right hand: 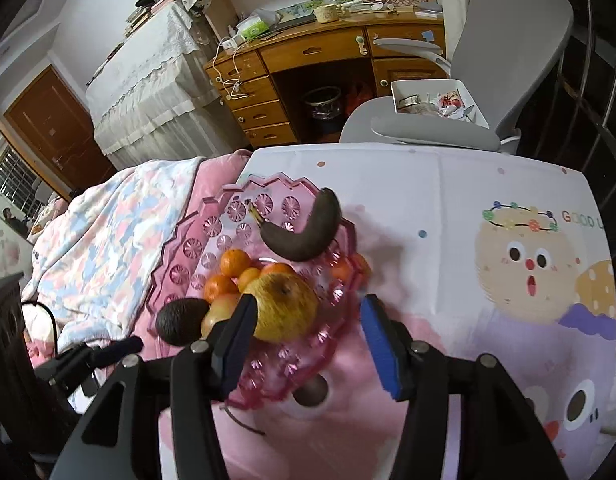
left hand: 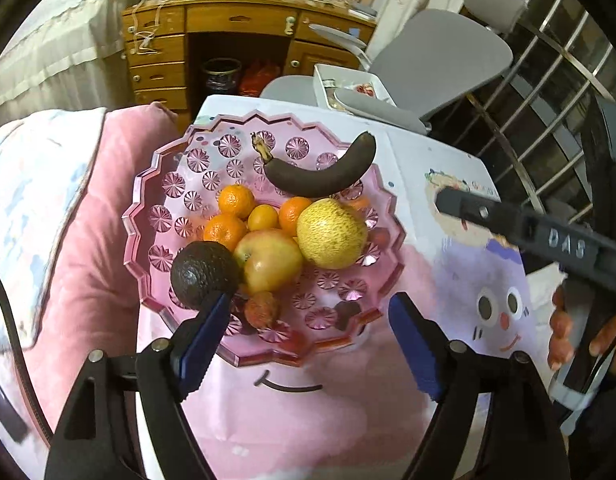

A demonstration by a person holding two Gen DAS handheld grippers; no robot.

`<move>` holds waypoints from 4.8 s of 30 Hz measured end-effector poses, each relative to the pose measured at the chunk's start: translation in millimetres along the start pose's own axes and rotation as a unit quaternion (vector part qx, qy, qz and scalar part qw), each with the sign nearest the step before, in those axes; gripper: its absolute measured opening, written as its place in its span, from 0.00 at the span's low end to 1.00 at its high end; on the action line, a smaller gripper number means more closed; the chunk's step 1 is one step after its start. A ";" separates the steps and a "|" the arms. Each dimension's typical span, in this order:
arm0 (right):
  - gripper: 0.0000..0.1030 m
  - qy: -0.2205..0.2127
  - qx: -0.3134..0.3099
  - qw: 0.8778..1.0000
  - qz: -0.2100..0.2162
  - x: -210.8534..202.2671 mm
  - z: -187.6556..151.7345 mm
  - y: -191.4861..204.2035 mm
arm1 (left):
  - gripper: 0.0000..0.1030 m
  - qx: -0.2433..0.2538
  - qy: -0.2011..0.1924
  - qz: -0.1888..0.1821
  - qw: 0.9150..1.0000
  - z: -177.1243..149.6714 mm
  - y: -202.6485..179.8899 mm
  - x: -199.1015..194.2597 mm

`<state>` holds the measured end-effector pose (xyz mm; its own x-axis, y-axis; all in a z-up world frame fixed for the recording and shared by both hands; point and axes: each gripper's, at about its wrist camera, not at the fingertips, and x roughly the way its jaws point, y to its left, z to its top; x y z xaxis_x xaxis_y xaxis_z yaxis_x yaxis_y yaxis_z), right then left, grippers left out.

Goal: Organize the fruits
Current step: 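Carry the lychee and banana over the bowl and open both tools, then move both tools toward the last lychee and the tangerine beside the bowl, then grasp the lychee with the left tool while the right tool grasps the tangerine, then carry the lychee and tangerine into the bowl and open both tools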

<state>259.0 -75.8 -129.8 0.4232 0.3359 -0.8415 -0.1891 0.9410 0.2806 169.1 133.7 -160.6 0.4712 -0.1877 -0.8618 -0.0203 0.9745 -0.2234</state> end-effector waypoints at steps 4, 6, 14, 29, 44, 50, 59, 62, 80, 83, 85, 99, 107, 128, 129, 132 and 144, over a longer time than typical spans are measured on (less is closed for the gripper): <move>0.57 0.006 -0.020 1.000 0.006 -15.8 -6.2 -14.0 | 0.80 -0.023 -0.005 0.010 1.000 -4.2 -15.8 -12.0; 0.59 0.008 -0.031 0.999 0.008 -22.0 -8.8 -20.2 | 0.81 -0.035 -0.008 0.014 0.999 -7.7 -25.1 -17.0; 0.63 0.012 -0.099 0.995 0.016 -39.1 -21.5 -51.8 | 0.82 -0.089 -0.019 0.029 0.995 -25.5 -63.6 -24.5; 0.63 -0.004 -0.240 0.970 0.028 -18.7 -9.5 -101.8 | 0.82 -0.133 -0.021 0.055 0.989 -43.7 -129.8 26.8; 0.63 -0.023 -0.382 0.918 0.108 47.5 36.4 -119.6 | 0.82 -0.198 -0.078 0.110 0.971 -20.1 -155.0 121.2; 0.62 -0.010 -0.409 0.900 0.150 85.1 48.0 -118.4 | 0.82 -0.221 -0.094 0.128 0.962 -17.3 -156.6 153.2; 0.62 0.020 -0.426 0.881 0.205 125.6 59.0 -101.8 | 0.74 -0.241 -0.124 0.178 0.946 -10.3 -144.6 178.3; 0.55 0.043 -0.421 0.877 0.227 136.3 59.4 -96.5 | 0.69 -0.252 -0.130 0.192 0.940 -6.5 -139.7 186.4; 0.44 0.102 -0.444 0.848 0.271 160.6 39.6 -67.9 | 0.29 -0.242 -0.137 0.186 0.942 4.2 -125.5 202.3; 0.44 0.105 -0.446 0.846 0.272 162.2 36.9 -62.0 | 0.29 -0.244 -0.135 0.179 0.944 4.8 -121.8 201.4; 0.43 0.108 -0.448 0.845 0.272 163.2 34.3 -57.1 | 0.29 -0.242 -0.133 0.177 0.945 1.8 -118.3 197.9; 0.34 0.106 -0.445 0.855 0.245 158.2 25.9 -49.9 | 0.28 -0.218 -0.100 0.154 0.959 -28.0 -115.8 177.3; 0.34 0.124 -0.404 0.883 0.205 139.0 12.1 -71.8 | 0.28 -0.156 -0.063 0.140 0.976 -62.9 -126.6 152.5; 0.34 0.134 -0.249 0.947 0.150 47.7 -67.0 -66.9 | 0.28 -0.103 -0.080 0.090 0.987 -81.1 -77.0 22.0; 0.34 0.129 -0.238 0.951 0.148 42.9 -69.7 -64.2 | 0.28 -0.099 -0.079 0.086 0.988 -78.6 -71.9 18.0; 0.34 0.114 -0.201 0.963 0.138 30.2 -76.2 -50.9 | 0.28 -0.083 -0.078 0.076 0.991 -72.4 -53.7 7.5; 0.34 0.036 -0.125 0.988 0.086 10.7 -72.6 22.8 | 0.28 -0.002 -0.095 0.023 0.995 -31.6 8.5 -7.9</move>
<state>194.9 -53.8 -165.9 0.3034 0.4785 -0.8240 -0.4701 0.8274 0.3073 137.4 139.6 -170.0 0.6282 -0.1152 -0.7695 -0.0501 0.9810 -0.1877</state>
